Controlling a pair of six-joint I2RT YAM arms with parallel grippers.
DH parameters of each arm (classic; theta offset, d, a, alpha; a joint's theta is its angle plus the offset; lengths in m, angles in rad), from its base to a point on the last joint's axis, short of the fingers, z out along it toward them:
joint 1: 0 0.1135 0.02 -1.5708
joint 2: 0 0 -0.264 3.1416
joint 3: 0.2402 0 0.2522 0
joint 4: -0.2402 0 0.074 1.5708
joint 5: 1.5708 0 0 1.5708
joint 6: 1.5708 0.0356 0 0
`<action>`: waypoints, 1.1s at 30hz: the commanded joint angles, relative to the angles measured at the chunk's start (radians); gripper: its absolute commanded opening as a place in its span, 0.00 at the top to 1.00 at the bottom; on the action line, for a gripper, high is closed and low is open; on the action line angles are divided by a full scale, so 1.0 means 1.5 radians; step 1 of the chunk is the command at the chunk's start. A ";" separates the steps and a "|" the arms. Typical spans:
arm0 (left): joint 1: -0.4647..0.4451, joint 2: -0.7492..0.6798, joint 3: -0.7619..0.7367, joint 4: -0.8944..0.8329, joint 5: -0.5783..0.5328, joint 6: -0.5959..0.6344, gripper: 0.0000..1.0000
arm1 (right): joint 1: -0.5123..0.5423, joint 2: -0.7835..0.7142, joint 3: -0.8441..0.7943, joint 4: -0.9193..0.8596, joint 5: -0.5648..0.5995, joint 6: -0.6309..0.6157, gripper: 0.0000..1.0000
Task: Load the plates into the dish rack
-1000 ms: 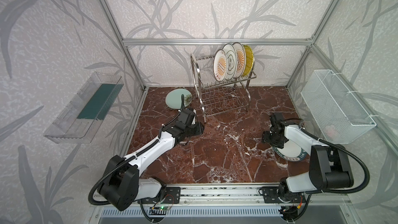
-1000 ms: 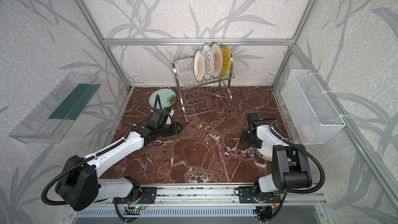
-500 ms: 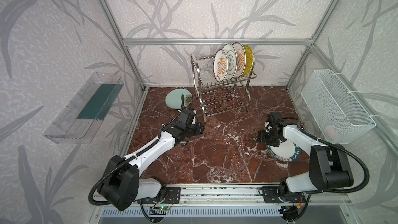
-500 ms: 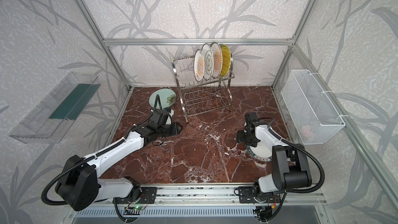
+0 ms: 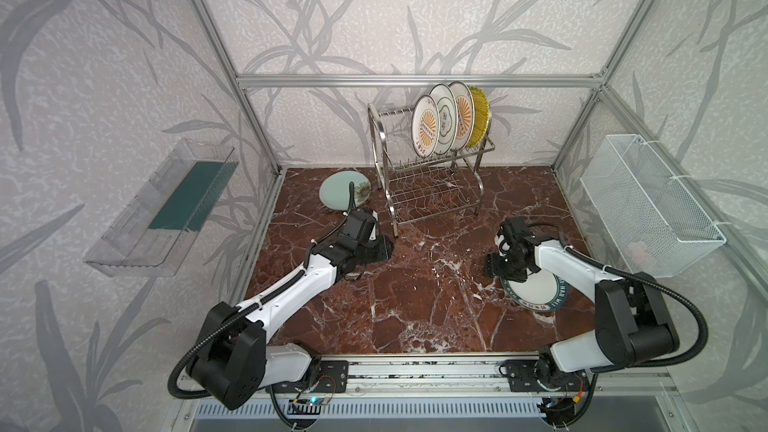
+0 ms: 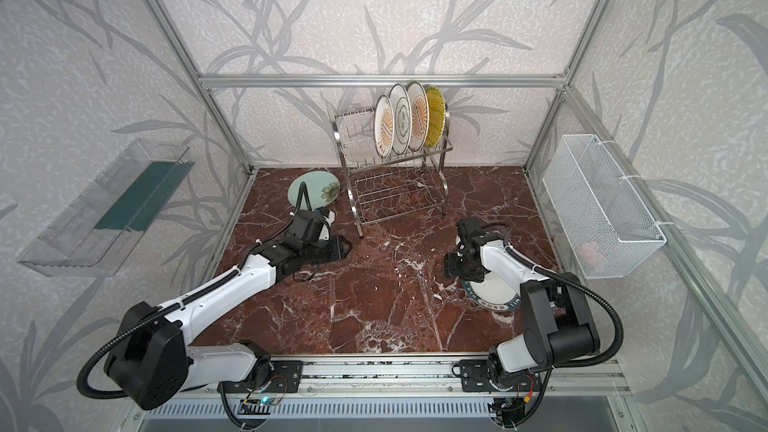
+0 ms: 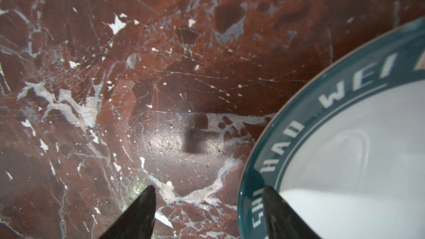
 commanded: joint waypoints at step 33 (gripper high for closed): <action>0.002 -0.044 -0.003 -0.030 -0.032 0.007 0.57 | 0.219 0.114 0.126 0.041 -0.028 0.084 0.29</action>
